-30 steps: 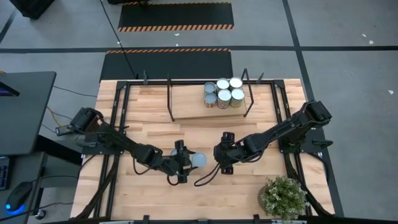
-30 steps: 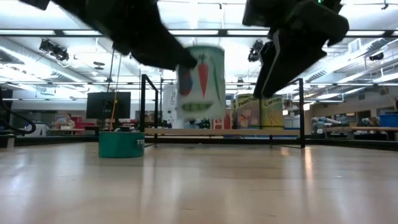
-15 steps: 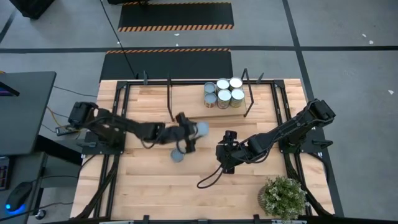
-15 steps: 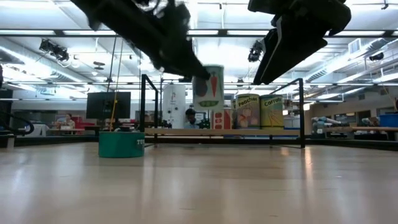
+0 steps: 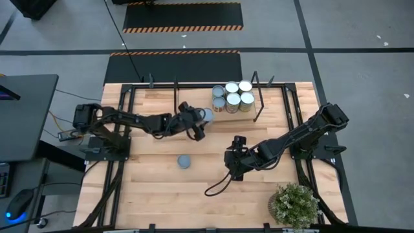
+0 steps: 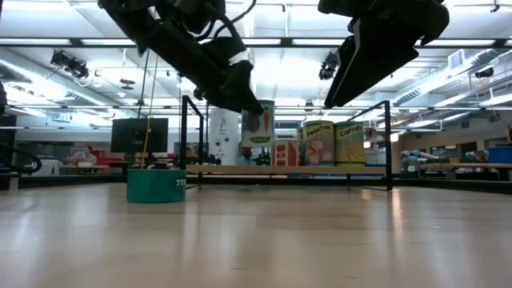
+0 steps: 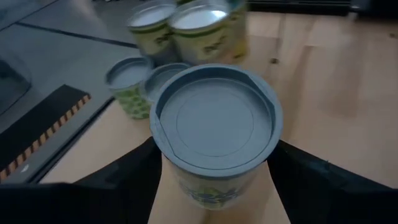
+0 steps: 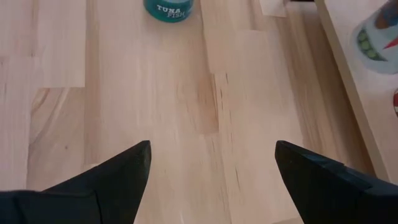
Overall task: Pick and place cans onto a shelf
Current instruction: Put the canned mix vegetable on the shelf
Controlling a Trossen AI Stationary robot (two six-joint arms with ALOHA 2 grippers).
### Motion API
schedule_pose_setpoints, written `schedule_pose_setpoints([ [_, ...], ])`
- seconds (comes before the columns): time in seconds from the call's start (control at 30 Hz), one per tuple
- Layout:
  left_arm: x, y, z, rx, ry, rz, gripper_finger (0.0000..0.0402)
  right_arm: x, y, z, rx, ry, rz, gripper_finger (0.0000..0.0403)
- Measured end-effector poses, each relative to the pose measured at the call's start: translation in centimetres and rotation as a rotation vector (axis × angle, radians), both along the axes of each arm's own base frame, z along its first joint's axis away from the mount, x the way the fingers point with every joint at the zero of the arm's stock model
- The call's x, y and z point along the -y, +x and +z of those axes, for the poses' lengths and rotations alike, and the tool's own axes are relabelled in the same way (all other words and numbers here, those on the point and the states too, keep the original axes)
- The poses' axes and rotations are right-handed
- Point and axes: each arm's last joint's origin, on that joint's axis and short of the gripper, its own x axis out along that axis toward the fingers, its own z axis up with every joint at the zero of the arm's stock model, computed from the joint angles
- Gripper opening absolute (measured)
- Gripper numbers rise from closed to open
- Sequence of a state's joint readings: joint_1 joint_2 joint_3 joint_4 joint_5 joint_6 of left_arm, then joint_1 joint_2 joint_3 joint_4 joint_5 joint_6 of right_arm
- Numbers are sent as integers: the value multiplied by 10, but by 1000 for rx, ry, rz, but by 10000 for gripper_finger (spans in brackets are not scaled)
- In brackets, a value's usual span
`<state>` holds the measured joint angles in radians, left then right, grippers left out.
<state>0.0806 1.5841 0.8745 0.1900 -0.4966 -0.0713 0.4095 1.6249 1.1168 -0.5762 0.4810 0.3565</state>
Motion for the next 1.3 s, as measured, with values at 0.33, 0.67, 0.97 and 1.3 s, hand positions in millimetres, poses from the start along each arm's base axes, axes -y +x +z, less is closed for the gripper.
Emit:
schedule_pose_setpoints([
  [0.33,-14,0,2,12,-31,-1,279,0,0,0,3,1,0,350],
  [0.67,-33,8,31,-32,-46,16,279,-1,1,1,11,2,9,350],
  [0.97,-82,5,3,-81,-160,73,279,-3,1,1,16,-1,20,350],
  [1.3,-84,11,-12,-124,-165,53,279,-3,1,1,21,1,22,350],
])
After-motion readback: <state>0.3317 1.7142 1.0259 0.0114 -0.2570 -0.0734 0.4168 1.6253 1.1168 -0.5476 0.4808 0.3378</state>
